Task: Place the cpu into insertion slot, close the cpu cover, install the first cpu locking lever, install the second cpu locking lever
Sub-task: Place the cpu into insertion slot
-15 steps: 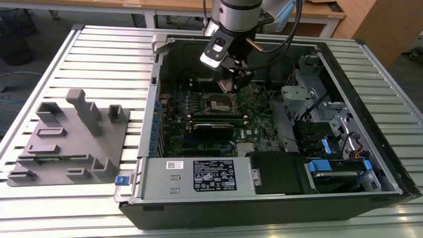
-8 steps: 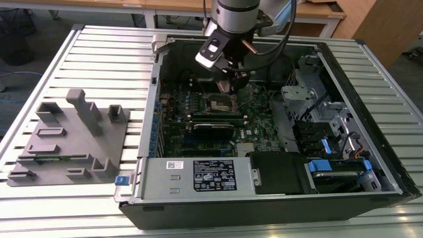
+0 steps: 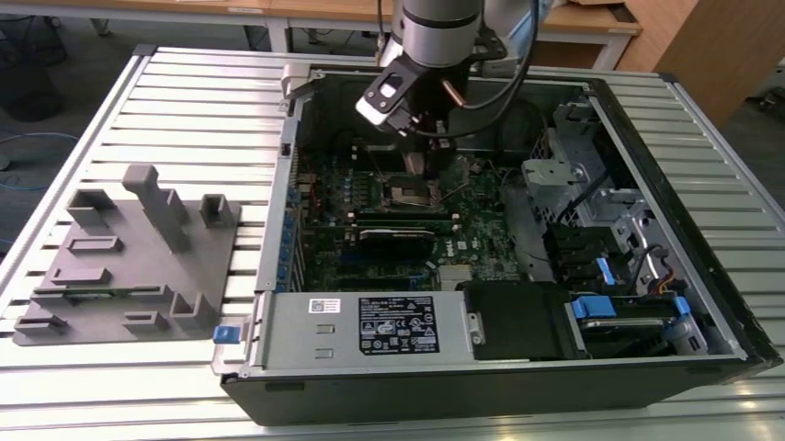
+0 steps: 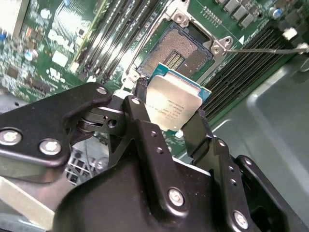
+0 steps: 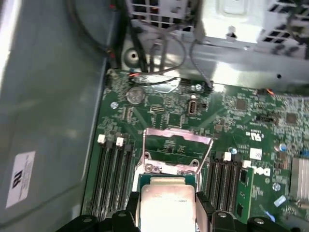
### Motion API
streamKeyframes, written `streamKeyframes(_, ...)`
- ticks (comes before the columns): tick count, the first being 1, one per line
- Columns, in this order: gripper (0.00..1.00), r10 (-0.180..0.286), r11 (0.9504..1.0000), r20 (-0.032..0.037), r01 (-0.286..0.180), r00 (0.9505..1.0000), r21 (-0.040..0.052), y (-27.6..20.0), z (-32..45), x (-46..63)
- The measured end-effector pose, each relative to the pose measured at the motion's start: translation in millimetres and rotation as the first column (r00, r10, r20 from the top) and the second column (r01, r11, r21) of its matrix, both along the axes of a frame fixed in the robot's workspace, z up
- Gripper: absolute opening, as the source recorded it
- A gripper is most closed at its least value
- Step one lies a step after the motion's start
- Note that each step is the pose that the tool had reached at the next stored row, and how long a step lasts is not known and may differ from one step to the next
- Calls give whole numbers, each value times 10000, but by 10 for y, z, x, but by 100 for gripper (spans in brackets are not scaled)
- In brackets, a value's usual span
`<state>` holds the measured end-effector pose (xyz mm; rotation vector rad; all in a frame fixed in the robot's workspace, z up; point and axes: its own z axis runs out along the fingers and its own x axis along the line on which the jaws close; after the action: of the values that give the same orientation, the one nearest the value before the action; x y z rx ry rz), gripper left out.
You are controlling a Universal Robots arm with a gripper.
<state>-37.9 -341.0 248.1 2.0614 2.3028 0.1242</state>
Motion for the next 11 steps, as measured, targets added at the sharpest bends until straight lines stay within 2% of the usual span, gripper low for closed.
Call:
streamKeyframes(4, 54, -587, 9983, -2, 587, 9983, -2, 0, -22, -14)
streamKeyframes(7, 54, -676, 9977, 2, 676, 9977, 0, 0, -44, -55)
streamKeyframes(11, 54, -738, 9973, 10, 738, 9973, 0, 0, -113, -88)
